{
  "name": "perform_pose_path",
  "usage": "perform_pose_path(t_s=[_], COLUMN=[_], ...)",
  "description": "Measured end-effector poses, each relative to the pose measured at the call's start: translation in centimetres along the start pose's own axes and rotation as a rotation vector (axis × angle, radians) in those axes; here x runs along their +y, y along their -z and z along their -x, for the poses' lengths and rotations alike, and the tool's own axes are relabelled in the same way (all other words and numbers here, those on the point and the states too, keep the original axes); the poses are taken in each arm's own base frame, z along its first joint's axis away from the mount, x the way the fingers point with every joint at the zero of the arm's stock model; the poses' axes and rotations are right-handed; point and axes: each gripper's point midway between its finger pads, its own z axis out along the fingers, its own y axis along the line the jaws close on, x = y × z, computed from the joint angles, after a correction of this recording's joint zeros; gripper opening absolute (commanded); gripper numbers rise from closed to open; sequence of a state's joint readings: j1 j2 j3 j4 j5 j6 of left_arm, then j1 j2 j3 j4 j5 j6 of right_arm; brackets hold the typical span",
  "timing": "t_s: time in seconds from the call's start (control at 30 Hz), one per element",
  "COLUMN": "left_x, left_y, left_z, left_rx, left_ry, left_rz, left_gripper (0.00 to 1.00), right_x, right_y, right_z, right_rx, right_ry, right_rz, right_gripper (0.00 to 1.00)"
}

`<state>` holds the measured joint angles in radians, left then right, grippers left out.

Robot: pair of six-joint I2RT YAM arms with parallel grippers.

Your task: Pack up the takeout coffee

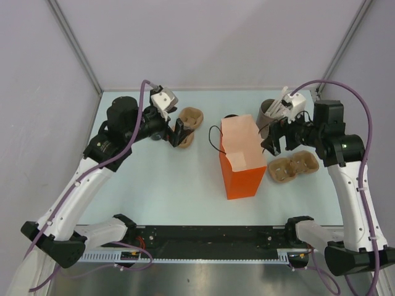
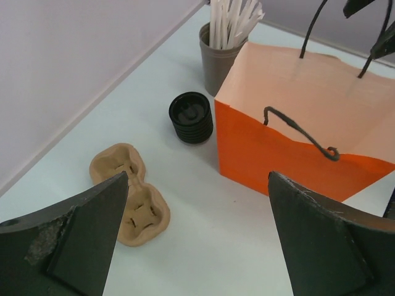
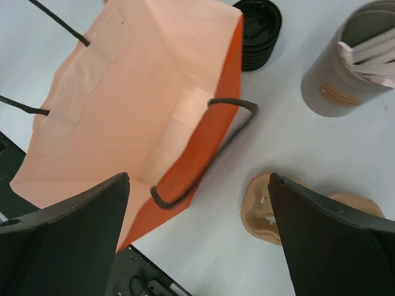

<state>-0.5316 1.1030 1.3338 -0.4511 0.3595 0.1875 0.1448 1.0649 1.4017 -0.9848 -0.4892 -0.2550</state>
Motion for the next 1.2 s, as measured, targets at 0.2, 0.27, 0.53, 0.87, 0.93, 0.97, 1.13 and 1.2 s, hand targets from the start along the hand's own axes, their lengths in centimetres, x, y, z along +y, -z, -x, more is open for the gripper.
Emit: perform_pose_path(t_s=[0.2, 0.27, 0.53, 0.87, 0.93, 0.97, 1.13, 1.2], left_x=[-0.7, -0.7, -0.5, 0.3, 0.5, 0.6, 0.9, 0.8], left_y=[0.2, 0.2, 0.6, 1.0, 1.0, 1.0, 1.2, 1.5], left_z=[1.2, 1.1, 1.4, 1.6, 1.6, 1.6, 1.1, 0.8], left_rx=[-0.030, -0.030, -0.038, -0.043, -0.041, -0.040, -0.026, -0.019], left_ry=[0.021, 0.023, 0.019, 0.016, 0.016, 0.016, 0.017, 0.019], left_rz=[-0.037, -0.037, -0.018, 0.036, 0.049, 0.051, 0.074, 0.078], left_gripper=[1.00, 1.00, 1.00, 1.00, 1.00, 1.00, 1.00, 1.00], right_x=[-2.6, -3.5, -9.7, -14.2, -14.8, -14.8, -14.3, -14.0], right_y=[3.3, 4.3, 6.8, 1.7, 0.9, 0.5, -2.7, -4.0], right_z=[-0.6, -1.1, -4.6, -14.5, -15.2, -15.4, -16.7, -17.5], right_rx=[-0.049, -0.055, -0.058, 0.170, 0.204, 0.220, 0.322, 0.364], right_ry=[0.013, 0.006, -0.129, -0.347, -0.329, -0.313, -0.216, -0.183], right_rz=[-0.075, -0.099, -0.204, -0.108, -0.118, -0.119, -0.140, -0.157], right_gripper=[1.00, 1.00, 1.00, 0.96, 0.95, 0.94, 0.91, 0.89])
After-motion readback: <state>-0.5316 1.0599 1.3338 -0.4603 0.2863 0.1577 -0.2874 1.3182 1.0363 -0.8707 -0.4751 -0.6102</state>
